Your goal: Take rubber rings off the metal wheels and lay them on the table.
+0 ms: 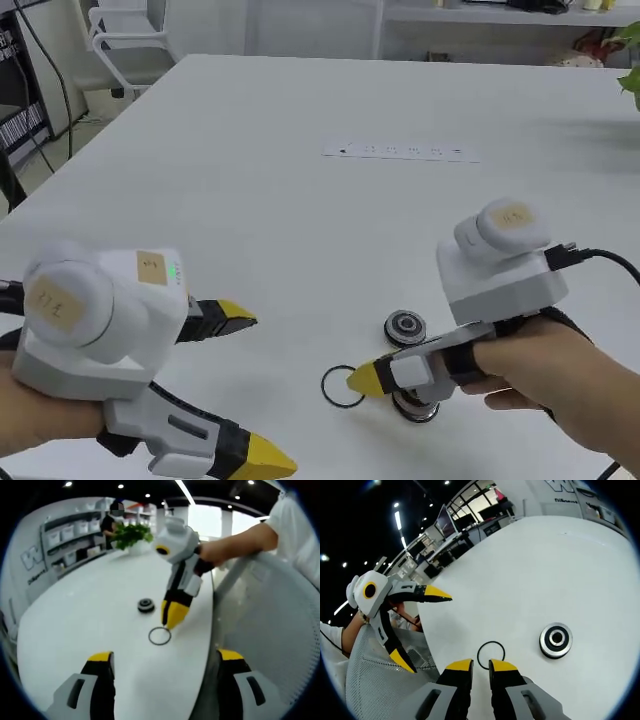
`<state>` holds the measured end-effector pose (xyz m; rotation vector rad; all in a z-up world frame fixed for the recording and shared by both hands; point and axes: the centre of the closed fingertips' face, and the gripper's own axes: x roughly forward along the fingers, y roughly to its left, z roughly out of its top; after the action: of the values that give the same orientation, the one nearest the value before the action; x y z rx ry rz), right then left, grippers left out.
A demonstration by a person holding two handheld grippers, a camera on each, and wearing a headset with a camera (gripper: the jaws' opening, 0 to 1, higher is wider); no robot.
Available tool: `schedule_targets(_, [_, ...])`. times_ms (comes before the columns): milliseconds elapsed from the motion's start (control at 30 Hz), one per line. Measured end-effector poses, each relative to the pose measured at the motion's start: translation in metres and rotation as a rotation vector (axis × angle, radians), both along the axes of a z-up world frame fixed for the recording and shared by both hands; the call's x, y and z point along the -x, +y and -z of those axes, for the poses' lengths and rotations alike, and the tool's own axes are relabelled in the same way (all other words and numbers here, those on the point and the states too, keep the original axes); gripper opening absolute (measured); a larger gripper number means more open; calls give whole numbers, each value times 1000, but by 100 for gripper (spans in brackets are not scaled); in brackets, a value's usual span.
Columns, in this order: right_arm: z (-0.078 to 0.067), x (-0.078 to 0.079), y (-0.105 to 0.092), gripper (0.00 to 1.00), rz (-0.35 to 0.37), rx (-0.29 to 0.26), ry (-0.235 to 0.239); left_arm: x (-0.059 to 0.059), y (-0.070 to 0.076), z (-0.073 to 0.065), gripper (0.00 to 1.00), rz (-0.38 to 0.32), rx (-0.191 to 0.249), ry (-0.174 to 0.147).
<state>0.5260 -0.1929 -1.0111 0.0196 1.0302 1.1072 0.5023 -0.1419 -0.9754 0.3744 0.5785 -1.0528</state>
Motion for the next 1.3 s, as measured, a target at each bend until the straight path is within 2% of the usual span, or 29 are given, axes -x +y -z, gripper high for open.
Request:
schedule_targets(133, [-3,1,1,10,-12,1,-15,0,0,-1,85,0,-1,-5])
schedule_targets(300, [-15,-5,-2,11,-5,-24,-52,0,-2,-3,85,-3,9,-7])
schedule_targets(467, [-37,-16,-3,14,-1,-83,-139,-1,-3,-7,84,-6,26,-13])
schedule_targets(600, [-54,-21,-9,17,10,-121,-192,-4,-5,-16,84,-17,64,-26])
schedule_targets(700, [-61,-26,-16,18,10,-115,-244,-6,-7,-22,84,-23,81,-33])
schedule_targets(767, [-67,-28,-22,19,-1,-113,-287,-9,-10,-29,84,-24,93,-48])
schedule_targets(800, [-70,-29,-24,19,4,-119,-291,-11,-12,-33,84,-25,98,-56])
schedule_targets(833, [-74,-33,-27,20,33,-138,-295,-13,-15,-38,84,-19,104,-65])
schedule_targets(867, [-75,-33,-28,20,27,-138,-293,-14,-16,-39,83,-16,105,-67])
schedule_targets(967, [-81,-39,-42,21,72,-152,-309,-20,-28,-49,82,26,91,-106])
schedule_targets(1033, [-78,-44,-53,23,100,-132,-321,-24,-37,-55,82,54,86,-135])
schedule_targets(1167, [-71,-46,-68,24,137,-113,-304,-31,-59,-66,81,106,108,-157])
schedule_targets(1300, [-67,-43,-75,24,139,-96,-301,-43,-77,-76,79,134,128,-182])
